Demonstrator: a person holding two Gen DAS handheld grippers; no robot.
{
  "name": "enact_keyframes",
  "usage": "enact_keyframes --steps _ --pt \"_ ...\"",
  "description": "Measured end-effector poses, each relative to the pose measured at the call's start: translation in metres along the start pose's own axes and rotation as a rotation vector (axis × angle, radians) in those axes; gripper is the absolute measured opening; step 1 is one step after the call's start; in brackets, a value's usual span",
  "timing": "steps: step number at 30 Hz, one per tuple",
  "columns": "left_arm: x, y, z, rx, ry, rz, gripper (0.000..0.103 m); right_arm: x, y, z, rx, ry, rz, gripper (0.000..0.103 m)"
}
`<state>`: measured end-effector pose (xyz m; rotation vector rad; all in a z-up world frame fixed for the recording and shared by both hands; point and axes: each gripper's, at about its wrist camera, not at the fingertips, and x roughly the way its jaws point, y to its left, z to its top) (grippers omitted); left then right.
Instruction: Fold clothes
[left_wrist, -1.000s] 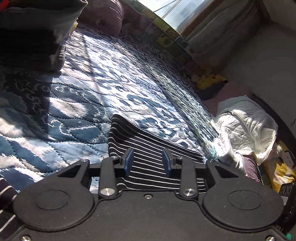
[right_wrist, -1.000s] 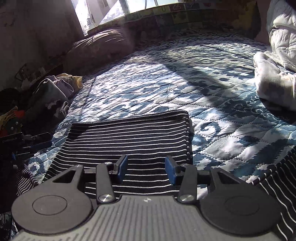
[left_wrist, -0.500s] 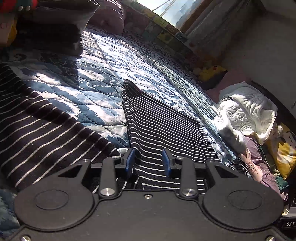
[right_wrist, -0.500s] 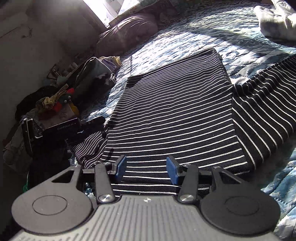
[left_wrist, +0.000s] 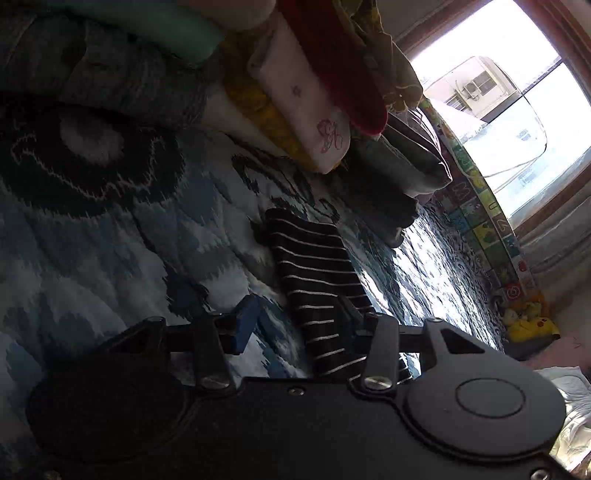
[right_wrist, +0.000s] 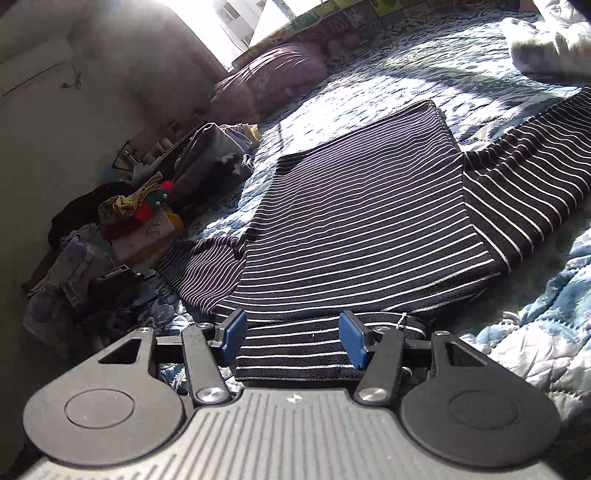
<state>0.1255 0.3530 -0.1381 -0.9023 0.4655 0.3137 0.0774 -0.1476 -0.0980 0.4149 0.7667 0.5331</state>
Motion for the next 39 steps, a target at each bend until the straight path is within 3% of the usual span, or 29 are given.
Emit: enact_keyframes --steps 3,6,11,13,14,15,18,20,21,24,26,29,31,33,35,39 --pt "0.016 0.002 0.009 0.001 -0.002 0.012 0.043 0.029 0.04 0.006 -0.137 0.009 -0.023 0.033" --pt "0.029 0.003 0.019 -0.011 0.002 0.005 0.043 0.063 0.078 0.02 -0.205 0.018 0.0 0.026" --pt "0.049 0.011 0.037 -0.062 0.008 -0.025 0.038 0.125 0.109 0.052 -0.224 0.019 -0.01 0.025" --pt "0.053 0.013 0.042 -0.078 0.024 -0.041 0.028 0.147 0.111 0.062 -0.221 0.012 -0.029 0.025" --pt "0.053 0.014 0.044 -0.071 0.027 -0.03 0.02 0.16 0.105 0.066 -0.189 0.027 -0.025 0.025" --pt "0.053 0.015 0.045 -0.061 0.025 -0.007 0.005 0.172 0.1 0.07 -0.157 0.041 -0.02 0.025" --pt "0.043 0.025 0.051 -0.107 -0.014 -0.02 0.005 0.211 0.079 0.076 -0.034 0.109 -0.032 0.025" --pt "0.037 0.027 0.056 -0.105 -0.042 -0.024 0.005 0.229 0.06 0.077 0.078 0.123 -0.04 0.009" --pt "0.039 0.028 0.056 -0.103 -0.03 -0.015 0.005 0.23 0.055 0.079 0.118 0.122 -0.04 0.0" --pt "0.046 0.037 0.057 -0.117 0.023 -0.015 0.007 0.223 0.045 0.08 0.223 0.111 0.006 0.0" --pt "0.042 0.04 0.06 -0.127 0.025 -0.018 0.008 0.216 0.049 0.08 0.188 0.091 -0.019 0.0" --pt "0.031 0.034 0.06 -0.078 -0.026 0.03 0.01 0.2 0.05 0.085 0.231 0.05 0.039 0.01" --pt "0.021 0.018 0.057 0.014 -0.078 0.059 0.02 0.186 0.05 0.086 0.244 0.034 0.074 0.02" --pt "0.01 0.0 0.052 0.114 -0.126 0.065 0.02 0.165 0.049 0.086 0.228 0.037 0.099 0.032" --pt "0.0 -0.018 0.043 0.208 -0.154 0.04 0.021 0.143 0.045 0.081 0.196 0.035 0.111 0.032" --pt "-0.011 -0.057 0.007 0.388 -0.094 -0.064 0.024 0.081 0.01 0.068 0.23 -0.023 0.097 0.032"
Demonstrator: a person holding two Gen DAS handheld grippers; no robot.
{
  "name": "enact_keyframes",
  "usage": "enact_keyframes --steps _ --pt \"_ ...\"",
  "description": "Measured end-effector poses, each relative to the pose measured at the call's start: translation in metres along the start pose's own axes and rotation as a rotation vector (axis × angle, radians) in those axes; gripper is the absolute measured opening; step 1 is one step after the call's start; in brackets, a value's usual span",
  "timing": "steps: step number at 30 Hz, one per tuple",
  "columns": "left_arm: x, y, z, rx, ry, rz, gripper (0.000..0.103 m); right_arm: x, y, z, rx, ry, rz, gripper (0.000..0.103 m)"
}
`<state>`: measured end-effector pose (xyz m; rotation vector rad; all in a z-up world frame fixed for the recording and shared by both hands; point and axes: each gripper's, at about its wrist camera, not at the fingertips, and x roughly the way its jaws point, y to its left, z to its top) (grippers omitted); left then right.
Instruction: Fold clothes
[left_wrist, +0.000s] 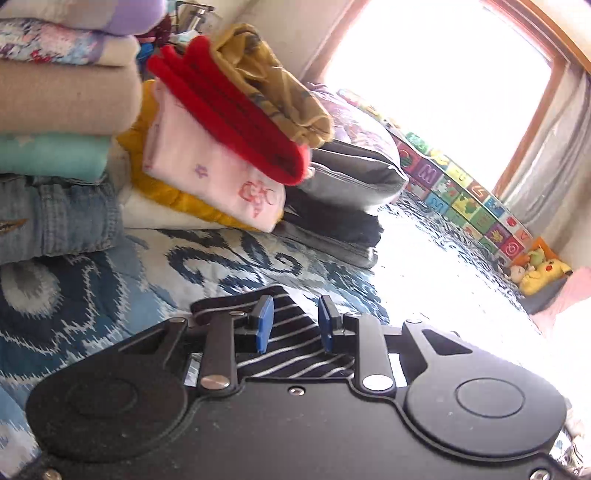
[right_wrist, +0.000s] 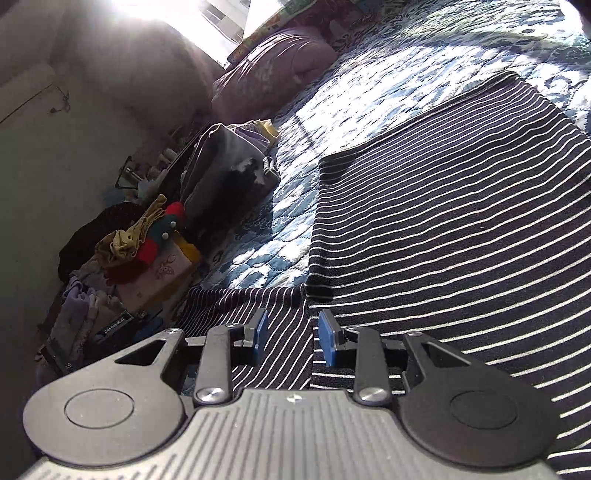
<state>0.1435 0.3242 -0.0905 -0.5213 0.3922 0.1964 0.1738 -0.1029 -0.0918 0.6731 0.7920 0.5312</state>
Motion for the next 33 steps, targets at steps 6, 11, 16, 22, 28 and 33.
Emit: enact_keyframes --steps 6,11,16,22,28,33 --pt "-0.007 -0.092 -0.047 0.268 0.072 -0.185 0.024 -0.097 -0.06 -0.01 0.077 -0.144 -0.081 0.037" --pt "-0.024 -0.154 -0.099 0.433 0.143 -0.289 0.024 -0.147 -0.117 -0.031 0.176 -0.222 -0.161 0.037" --pt "-0.034 -0.183 -0.149 0.558 0.233 -0.317 0.031 -0.162 -0.167 -0.063 0.304 -0.273 -0.152 0.038" --pt "-0.036 -0.197 -0.19 0.678 0.299 -0.267 0.065 -0.158 -0.176 -0.067 0.326 -0.296 -0.113 0.048" --pt "-0.045 -0.19 -0.185 0.486 0.302 -0.286 0.065 -0.146 -0.168 -0.058 0.274 -0.288 -0.111 0.052" --pt "-0.04 -0.19 -0.181 0.378 0.305 -0.263 0.065 -0.138 -0.158 -0.051 0.23 -0.305 -0.139 0.052"
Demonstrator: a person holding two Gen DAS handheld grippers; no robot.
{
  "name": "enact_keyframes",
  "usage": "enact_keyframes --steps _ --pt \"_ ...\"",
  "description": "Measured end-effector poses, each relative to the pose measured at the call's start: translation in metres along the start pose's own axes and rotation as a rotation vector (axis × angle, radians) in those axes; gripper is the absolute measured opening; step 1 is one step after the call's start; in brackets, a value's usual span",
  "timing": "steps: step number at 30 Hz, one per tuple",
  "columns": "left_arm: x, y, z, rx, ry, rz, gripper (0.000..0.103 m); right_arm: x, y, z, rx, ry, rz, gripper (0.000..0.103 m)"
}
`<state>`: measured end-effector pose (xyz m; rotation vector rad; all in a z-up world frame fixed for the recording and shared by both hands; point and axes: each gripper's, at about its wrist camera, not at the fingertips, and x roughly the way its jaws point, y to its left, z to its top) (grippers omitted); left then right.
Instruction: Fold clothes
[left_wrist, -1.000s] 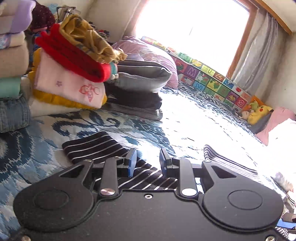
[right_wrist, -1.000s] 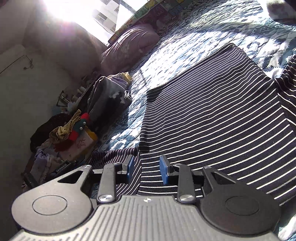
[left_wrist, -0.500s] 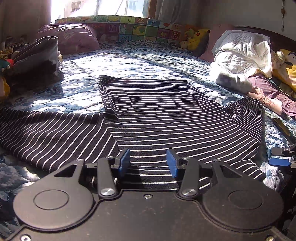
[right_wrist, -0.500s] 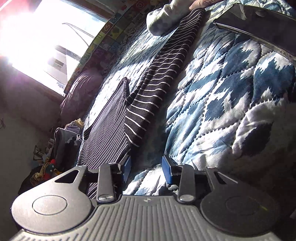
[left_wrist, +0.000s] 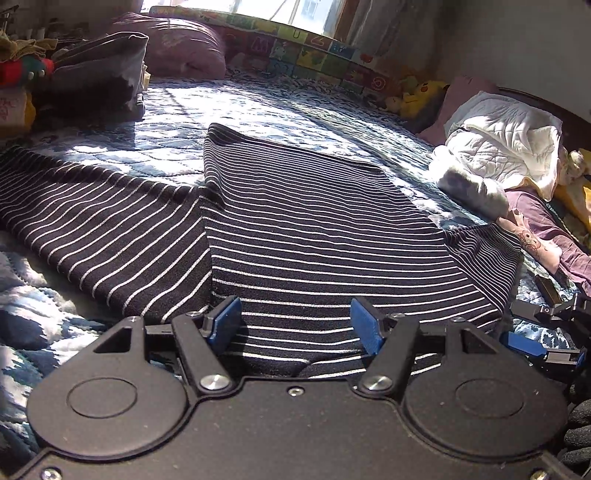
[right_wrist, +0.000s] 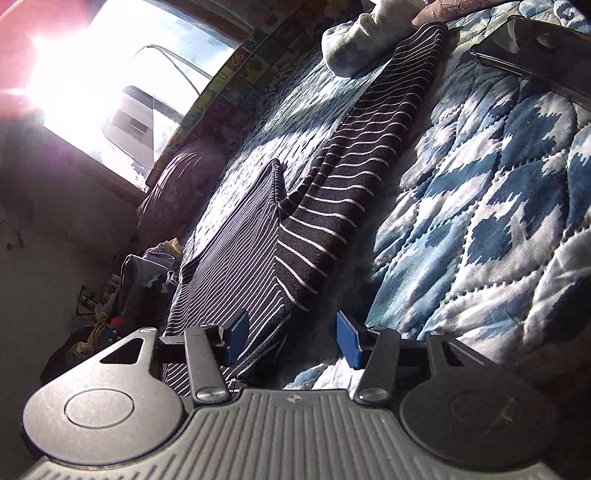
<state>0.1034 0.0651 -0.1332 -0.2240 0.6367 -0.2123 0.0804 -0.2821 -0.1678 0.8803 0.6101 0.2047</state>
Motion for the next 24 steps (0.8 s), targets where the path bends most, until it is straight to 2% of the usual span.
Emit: enact_keyframes --steps 5,8,9,11,12,13,18,20,22,24 --pt "0.006 -0.002 0.005 -0.083 -0.006 -0.002 0.065 0.008 0.006 0.006 -0.041 -0.05 -0.058 0.052" --pt "0.01 -0.014 0.012 -0.075 -0.007 -0.025 0.065 0.012 -0.006 0.013 0.031 -0.074 -0.053 0.046" --pt "0.011 -0.019 0.015 -0.072 -0.007 -0.033 0.064 0.013 -0.01 0.014 0.038 -0.078 -0.058 0.04" --pt "0.019 -0.04 0.029 -0.005 0.014 -0.064 0.057 0.016 -0.017 0.017 0.051 -0.085 -0.069 0.029" --pt "0.024 -0.05 0.036 0.029 0.024 -0.079 0.041 0.018 -0.017 0.017 0.036 -0.083 -0.08 0.024" --pt "0.029 -0.065 0.042 0.088 0.032 -0.102 0.033 0.02 -0.016 0.016 0.023 -0.084 -0.083 0.024" --pt "0.081 -0.139 0.066 0.307 0.106 -0.195 0.032 0.024 -0.009 0.01 -0.051 -0.093 -0.113 0.024" --pt "0.109 -0.165 0.068 0.376 0.144 -0.199 0.028 0.024 -0.007 0.009 -0.075 -0.092 -0.126 0.023" --pt "0.137 -0.185 0.066 0.404 0.192 -0.221 0.026 0.025 -0.005 0.009 -0.102 -0.083 -0.153 0.015" --pt "0.166 -0.2 0.064 0.428 0.226 -0.19 0.026 0.025 -0.006 0.008 -0.093 -0.08 -0.164 0.01"
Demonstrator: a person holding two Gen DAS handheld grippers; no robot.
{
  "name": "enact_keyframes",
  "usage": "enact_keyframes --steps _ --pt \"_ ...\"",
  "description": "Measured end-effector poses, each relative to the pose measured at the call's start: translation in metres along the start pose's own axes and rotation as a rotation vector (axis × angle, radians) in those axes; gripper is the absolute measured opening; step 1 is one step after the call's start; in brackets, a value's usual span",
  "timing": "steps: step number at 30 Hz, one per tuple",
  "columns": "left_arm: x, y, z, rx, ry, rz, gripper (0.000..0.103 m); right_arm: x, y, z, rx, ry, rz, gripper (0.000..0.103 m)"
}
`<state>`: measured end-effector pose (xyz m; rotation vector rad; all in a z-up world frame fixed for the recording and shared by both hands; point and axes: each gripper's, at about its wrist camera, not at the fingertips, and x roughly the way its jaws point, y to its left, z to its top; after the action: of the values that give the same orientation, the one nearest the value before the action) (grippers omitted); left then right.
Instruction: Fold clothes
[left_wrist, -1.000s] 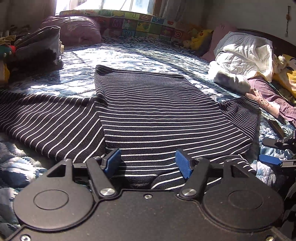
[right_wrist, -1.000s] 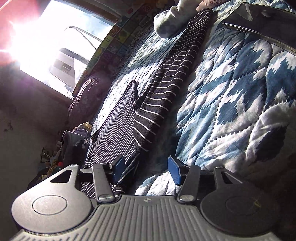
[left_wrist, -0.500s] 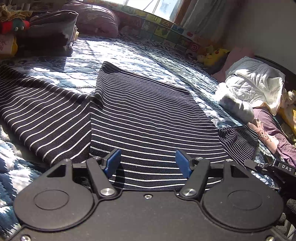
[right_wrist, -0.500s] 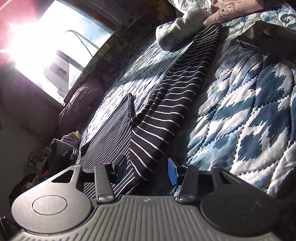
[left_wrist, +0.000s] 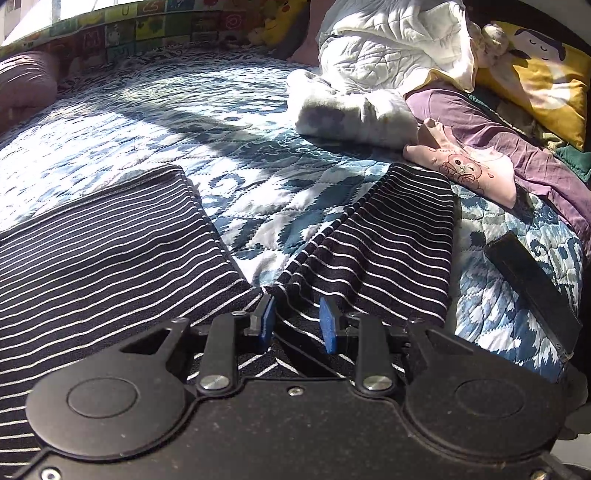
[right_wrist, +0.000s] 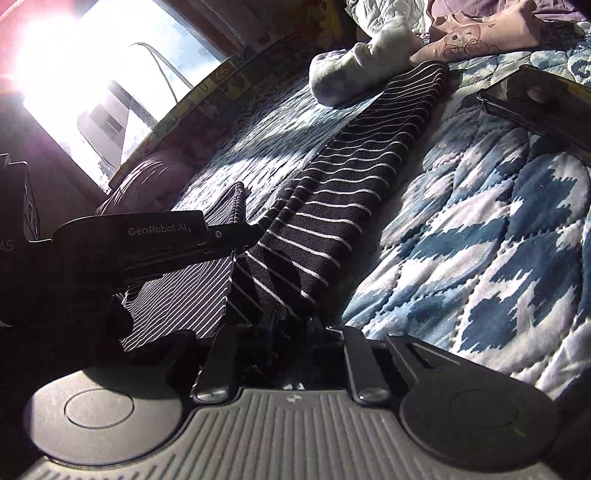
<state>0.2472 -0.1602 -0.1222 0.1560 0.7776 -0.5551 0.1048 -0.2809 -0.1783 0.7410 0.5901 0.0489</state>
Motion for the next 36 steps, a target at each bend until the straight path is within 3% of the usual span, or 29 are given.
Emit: enact_keyframes --steps 2,4,9,15,18,21,25,27,30,33,36 --pt "0.023 0.004 0.006 -0.011 0.046 0.069 0.024 -0.001 -0.002 0.0 0.0 0.002 -0.006 0.006" --pt "0.014 0.012 0.016 -0.115 0.014 0.053 0.021 -0.002 -0.007 0.0 0.022 0.004 0.009 0.005" --pt "-0.007 0.027 0.028 -0.162 -0.05 0.041 0.023 -0.004 -0.014 0.003 0.069 0.012 0.049 0.005" --pt "-0.005 0.075 0.048 -0.293 -0.045 0.117 0.027 -0.007 -0.006 0.002 0.059 0.034 0.071 0.02" --pt "0.005 0.085 0.057 -0.295 -0.002 0.148 0.027 -0.006 0.002 0.0 0.037 0.047 0.097 0.035" --pt "0.017 0.088 0.068 -0.283 0.042 0.163 0.027 -0.004 0.007 -0.002 0.023 0.056 0.106 0.038" --pt "0.039 0.08 0.081 -0.226 0.106 0.169 0.028 -0.001 0.01 -0.004 0.015 0.056 0.109 0.039" --pt "0.052 0.072 0.084 -0.196 0.194 0.168 0.027 0.0 0.012 -0.005 0.002 0.054 0.11 0.039" --pt "0.054 0.066 0.079 -0.227 0.21 0.15 0.028 0.001 0.013 -0.007 -0.022 0.057 0.122 0.037" --pt "0.066 0.064 0.072 -0.246 0.221 0.142 0.027 0.003 0.012 -0.008 -0.05 0.072 0.101 0.019" --pt "0.066 0.07 0.077 -0.269 0.195 0.128 0.032 0.002 0.01 -0.009 -0.043 0.077 0.1 0.015"
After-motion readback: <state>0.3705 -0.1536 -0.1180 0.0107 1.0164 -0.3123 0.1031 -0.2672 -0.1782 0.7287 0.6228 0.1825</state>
